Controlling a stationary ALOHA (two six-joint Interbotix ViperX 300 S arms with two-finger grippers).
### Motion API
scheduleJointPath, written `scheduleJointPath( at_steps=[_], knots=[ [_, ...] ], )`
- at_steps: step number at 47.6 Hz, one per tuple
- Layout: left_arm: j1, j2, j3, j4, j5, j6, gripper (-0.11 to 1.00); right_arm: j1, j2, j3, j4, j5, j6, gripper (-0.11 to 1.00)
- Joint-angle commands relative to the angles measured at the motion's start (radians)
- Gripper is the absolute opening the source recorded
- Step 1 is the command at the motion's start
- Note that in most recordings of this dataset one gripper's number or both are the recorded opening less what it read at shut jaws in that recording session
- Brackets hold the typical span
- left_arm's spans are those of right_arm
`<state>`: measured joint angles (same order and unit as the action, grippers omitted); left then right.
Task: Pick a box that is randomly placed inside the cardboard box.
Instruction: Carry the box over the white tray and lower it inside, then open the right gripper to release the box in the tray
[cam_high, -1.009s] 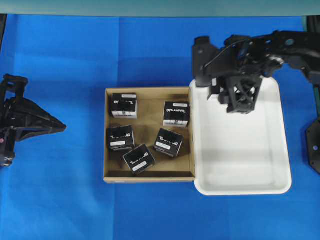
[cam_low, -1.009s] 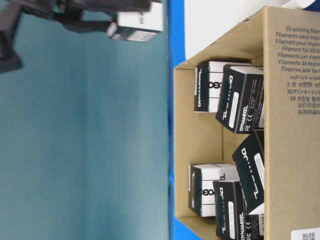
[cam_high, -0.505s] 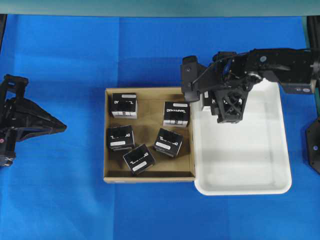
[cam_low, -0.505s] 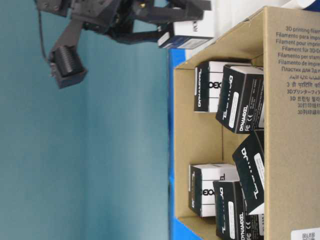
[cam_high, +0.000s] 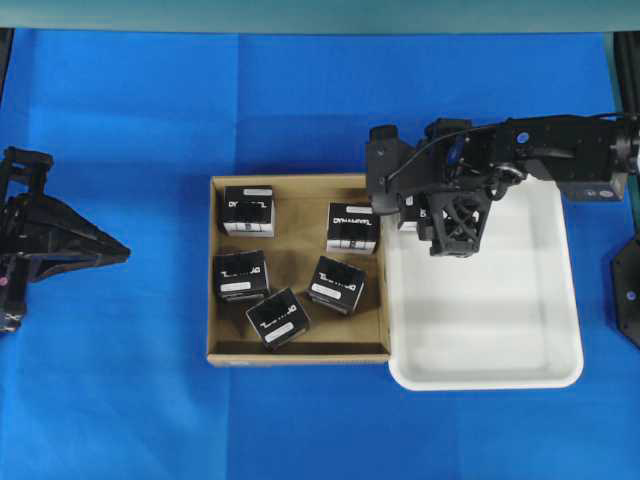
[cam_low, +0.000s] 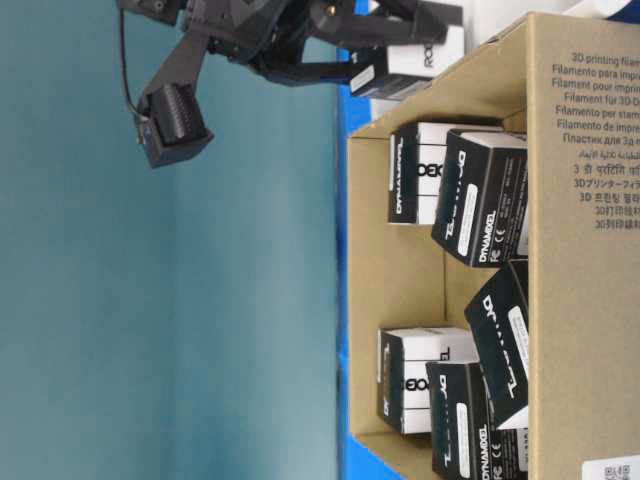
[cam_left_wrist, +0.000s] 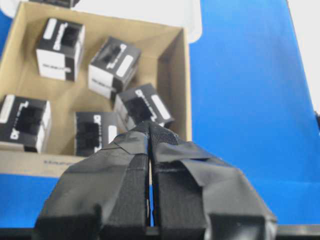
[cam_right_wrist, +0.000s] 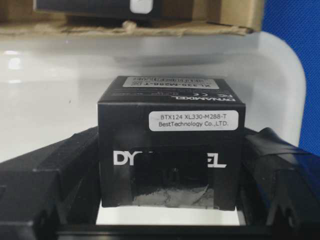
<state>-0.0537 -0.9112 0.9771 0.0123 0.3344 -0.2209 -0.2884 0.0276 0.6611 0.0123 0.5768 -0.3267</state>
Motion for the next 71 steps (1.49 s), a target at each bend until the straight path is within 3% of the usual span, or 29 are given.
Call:
scheduleJointPath(
  at_steps=[1, 26, 34, 55, 71],
  knots=[
    [-0.003, 0.005, -0.018, 0.003, -0.005, 0.0, -0.03, -0.002, 0.009, -0.006, 0.003, -0.005, 0.005, 0.75],
    [-0.003, 0.003, -0.015, 0.003, -0.003, 0.002, -0.03, -0.005, 0.02, -0.002, 0.002, -0.006, 0.012, 0.75],
    [-0.003, 0.003, -0.015, 0.003, -0.003, 0.0, -0.03, 0.003, 0.009, -0.002, -0.005, -0.041, 0.006, 1.0],
    [0.002, 0.006, -0.017, 0.002, -0.005, 0.0, -0.03, -0.006, -0.015, 0.017, -0.005, -0.094, 0.012, 0.99],
    [0.002, -0.003, -0.02, 0.003, -0.011, -0.002, -0.03, -0.003, -0.219, 0.011, 0.002, -0.25, 0.015, 0.99]
  ],
)
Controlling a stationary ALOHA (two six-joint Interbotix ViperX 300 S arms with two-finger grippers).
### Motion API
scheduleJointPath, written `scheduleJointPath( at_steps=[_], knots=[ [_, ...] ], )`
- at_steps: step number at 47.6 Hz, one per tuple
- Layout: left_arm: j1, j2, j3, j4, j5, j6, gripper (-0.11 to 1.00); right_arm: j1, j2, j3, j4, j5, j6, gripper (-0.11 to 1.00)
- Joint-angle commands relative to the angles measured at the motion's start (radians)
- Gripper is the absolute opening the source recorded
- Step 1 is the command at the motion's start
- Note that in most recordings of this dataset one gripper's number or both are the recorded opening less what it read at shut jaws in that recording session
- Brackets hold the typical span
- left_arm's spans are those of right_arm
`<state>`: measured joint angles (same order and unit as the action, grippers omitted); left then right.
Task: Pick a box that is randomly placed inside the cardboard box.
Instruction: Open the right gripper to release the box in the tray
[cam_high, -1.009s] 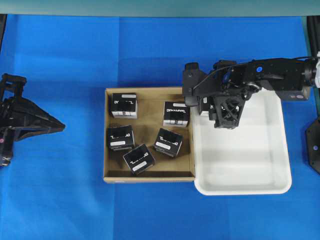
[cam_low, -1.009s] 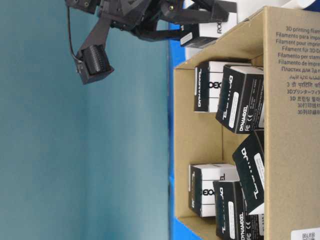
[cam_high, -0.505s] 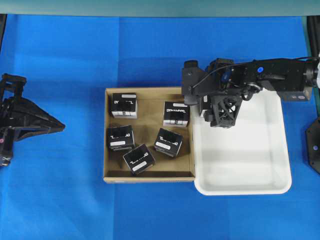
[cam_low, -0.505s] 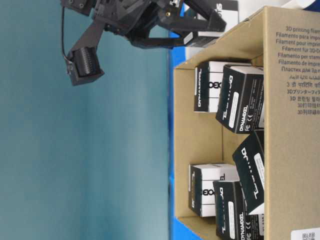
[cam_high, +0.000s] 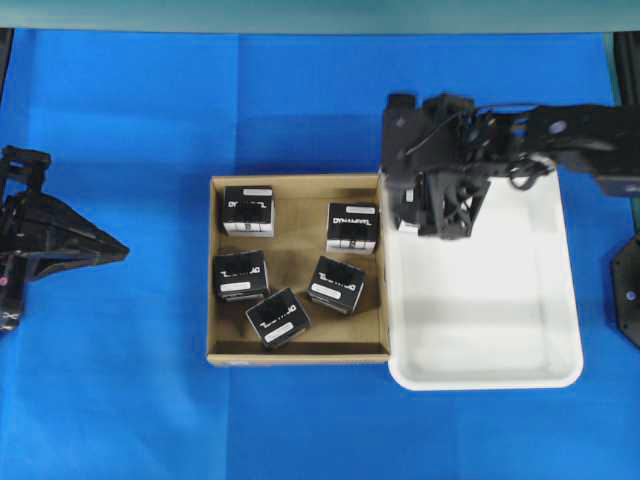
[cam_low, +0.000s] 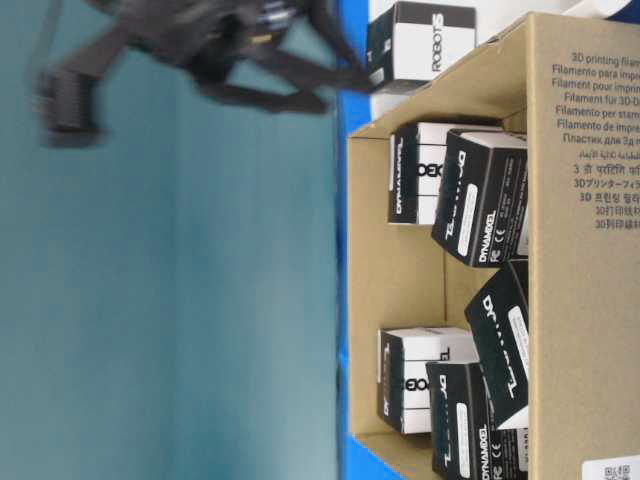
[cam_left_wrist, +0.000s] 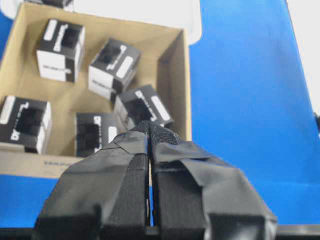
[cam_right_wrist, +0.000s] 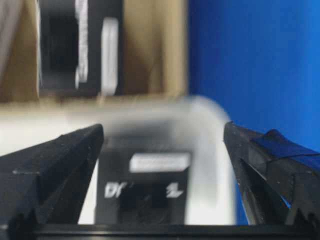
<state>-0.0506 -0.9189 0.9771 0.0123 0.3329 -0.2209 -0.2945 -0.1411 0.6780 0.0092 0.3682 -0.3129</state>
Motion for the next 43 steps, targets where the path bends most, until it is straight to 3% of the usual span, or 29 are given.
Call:
scheduleJointPath(
  at_steps=[1, 16, 34, 43],
  knots=[
    [-0.003, 0.005, -0.02, 0.003, -0.009, -0.002, -0.03, 0.005, -0.066, -0.003, 0.005, -0.052, 0.002, 0.99],
    [-0.012, 0.005, -0.025, 0.003, -0.009, 0.005, -0.03, 0.064, -0.213, 0.012, 0.021, -0.126, 0.003, 0.99],
    [-0.012, 0.003, -0.023, 0.003, -0.069, 0.012, -0.03, 0.176, -0.238, -0.017, 0.041, -0.163, 0.008, 0.99],
    [-0.012, -0.002, -0.023, 0.003, -0.069, 0.011, -0.03, 0.21, -0.261, -0.012, 0.058, -0.261, 0.104, 0.99]
  ],
)
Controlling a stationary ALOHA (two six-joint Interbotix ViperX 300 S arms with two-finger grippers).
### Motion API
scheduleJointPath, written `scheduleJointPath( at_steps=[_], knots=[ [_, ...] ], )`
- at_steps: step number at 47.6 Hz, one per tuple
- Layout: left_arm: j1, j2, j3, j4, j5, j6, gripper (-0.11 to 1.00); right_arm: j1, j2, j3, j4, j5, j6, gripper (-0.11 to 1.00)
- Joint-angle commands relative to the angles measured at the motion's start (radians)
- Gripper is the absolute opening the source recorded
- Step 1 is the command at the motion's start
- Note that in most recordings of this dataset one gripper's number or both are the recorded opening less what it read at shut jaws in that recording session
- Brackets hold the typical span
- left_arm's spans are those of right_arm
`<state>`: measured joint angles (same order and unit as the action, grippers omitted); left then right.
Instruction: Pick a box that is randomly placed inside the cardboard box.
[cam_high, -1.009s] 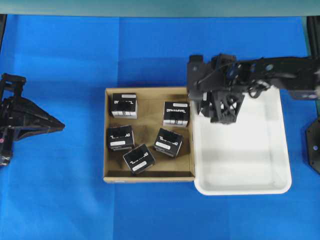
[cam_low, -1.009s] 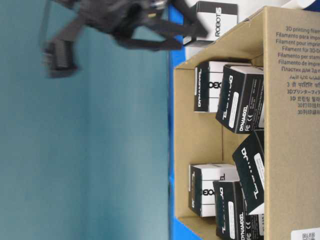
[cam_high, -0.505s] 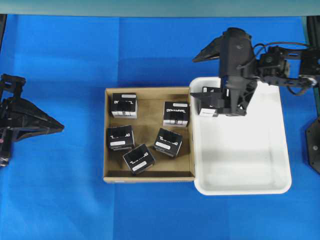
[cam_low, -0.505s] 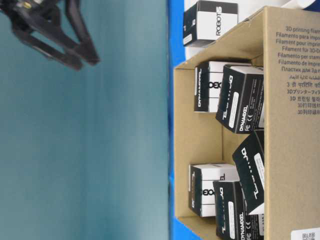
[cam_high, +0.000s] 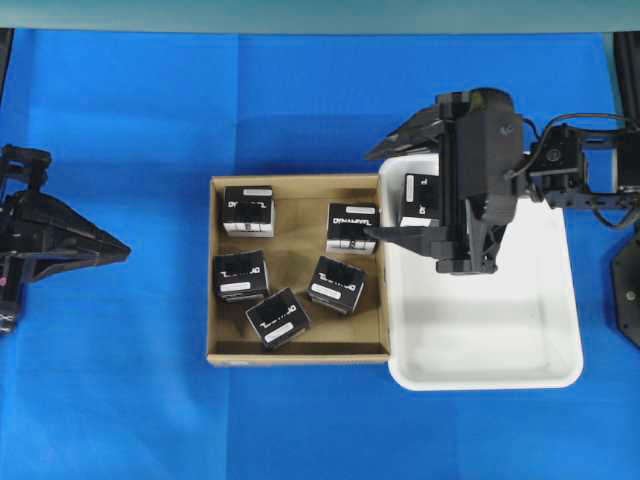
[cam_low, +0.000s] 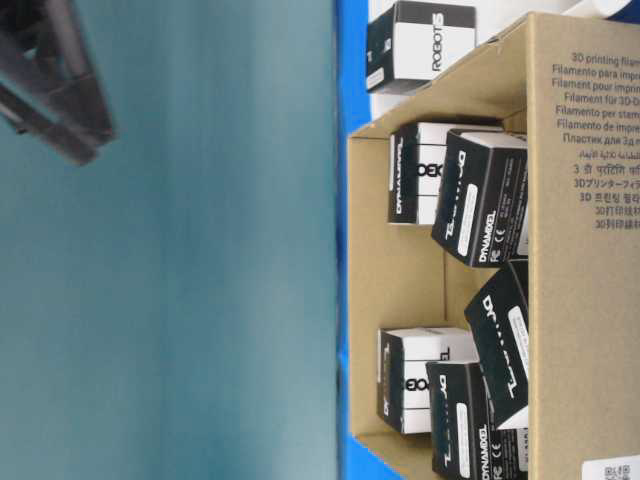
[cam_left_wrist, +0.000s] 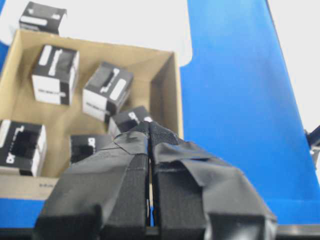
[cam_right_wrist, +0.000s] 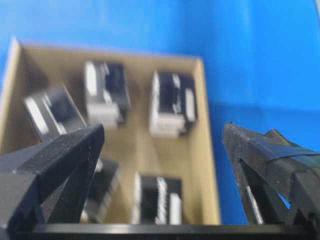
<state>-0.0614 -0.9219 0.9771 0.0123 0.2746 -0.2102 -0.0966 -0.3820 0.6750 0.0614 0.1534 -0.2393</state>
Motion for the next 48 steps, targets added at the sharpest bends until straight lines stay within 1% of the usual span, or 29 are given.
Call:
scheduleJointPath(
  at_steps=[1, 6, 10, 16, 24, 36, 48],
  knots=[
    [-0.002, 0.002, -0.023, 0.003, -0.011, 0.0, -0.03, 0.017, -0.025, -0.008, 0.006, -0.052, 0.043, 0.99],
    [-0.002, -0.002, -0.025, 0.003, -0.012, 0.0, -0.03, 0.032, -0.055, 0.012, 0.006, -0.092, 0.086, 0.99],
    [-0.002, -0.008, -0.025, 0.003, -0.021, 0.0, -0.03, 0.041, -0.074, 0.018, 0.005, -0.117, 0.095, 0.99],
    [-0.002, -0.025, -0.026, 0.002, -0.048, 0.002, -0.03, 0.055, -0.095, 0.02, 0.005, -0.149, 0.095, 0.99],
    [-0.002, -0.041, -0.028, 0.002, -0.075, -0.005, -0.03, 0.058, -0.109, 0.021, 0.005, -0.15, 0.092, 0.99],
    [-0.002, -0.054, -0.028, 0.003, -0.075, 0.0, -0.03, 0.067, -0.138, 0.044, 0.005, -0.147, 0.094, 0.99],
    [-0.002, -0.054, -0.034, 0.003, -0.075, 0.006, -0.03, 0.064, -0.14, 0.044, 0.005, -0.152, 0.092, 0.99]
  ],
)
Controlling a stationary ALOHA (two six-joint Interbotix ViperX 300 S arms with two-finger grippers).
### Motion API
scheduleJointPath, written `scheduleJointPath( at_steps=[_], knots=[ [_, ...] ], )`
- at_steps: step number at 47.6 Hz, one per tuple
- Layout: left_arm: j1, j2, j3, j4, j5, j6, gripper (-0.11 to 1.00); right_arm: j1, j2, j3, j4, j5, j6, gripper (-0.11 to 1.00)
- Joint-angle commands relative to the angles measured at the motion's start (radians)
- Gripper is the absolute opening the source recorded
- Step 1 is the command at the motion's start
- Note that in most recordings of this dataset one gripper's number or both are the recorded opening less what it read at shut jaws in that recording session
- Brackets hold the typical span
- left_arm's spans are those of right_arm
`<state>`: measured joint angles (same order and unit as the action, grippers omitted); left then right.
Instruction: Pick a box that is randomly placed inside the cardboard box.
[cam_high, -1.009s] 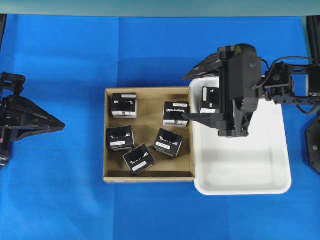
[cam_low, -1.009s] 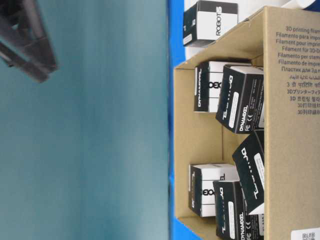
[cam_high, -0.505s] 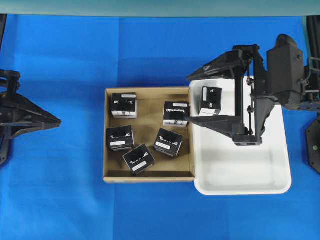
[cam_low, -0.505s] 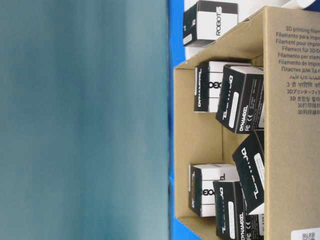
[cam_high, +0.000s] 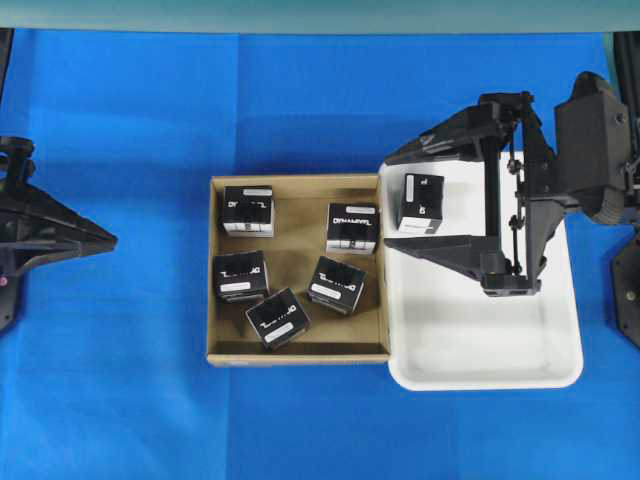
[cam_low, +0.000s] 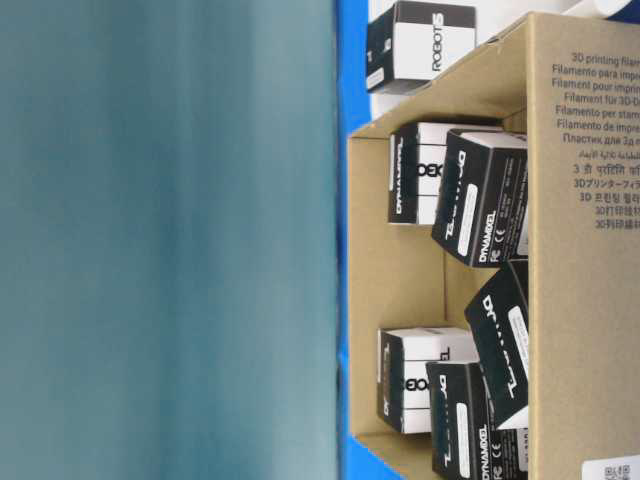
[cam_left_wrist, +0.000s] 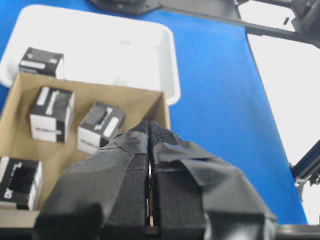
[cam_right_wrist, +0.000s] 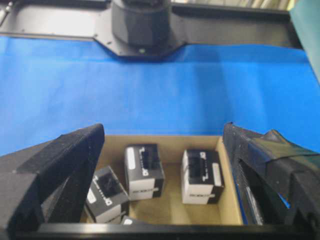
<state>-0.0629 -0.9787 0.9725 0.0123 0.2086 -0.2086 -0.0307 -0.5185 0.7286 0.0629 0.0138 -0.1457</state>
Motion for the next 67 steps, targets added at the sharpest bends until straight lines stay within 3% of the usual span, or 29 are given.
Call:
scheduleJointPath(
  at_steps=[1, 67],
  knots=[
    [0.0, 0.002, -0.029, 0.003, -0.008, 0.006, -0.03, -0.002, -0.003, -0.008, 0.002, -0.012, -0.002, 0.99],
    [0.0, -0.038, 0.002, 0.005, -0.023, 0.032, -0.03, -0.034, -0.008, 0.006, 0.006, 0.044, -0.002, 0.96]
  ],
)
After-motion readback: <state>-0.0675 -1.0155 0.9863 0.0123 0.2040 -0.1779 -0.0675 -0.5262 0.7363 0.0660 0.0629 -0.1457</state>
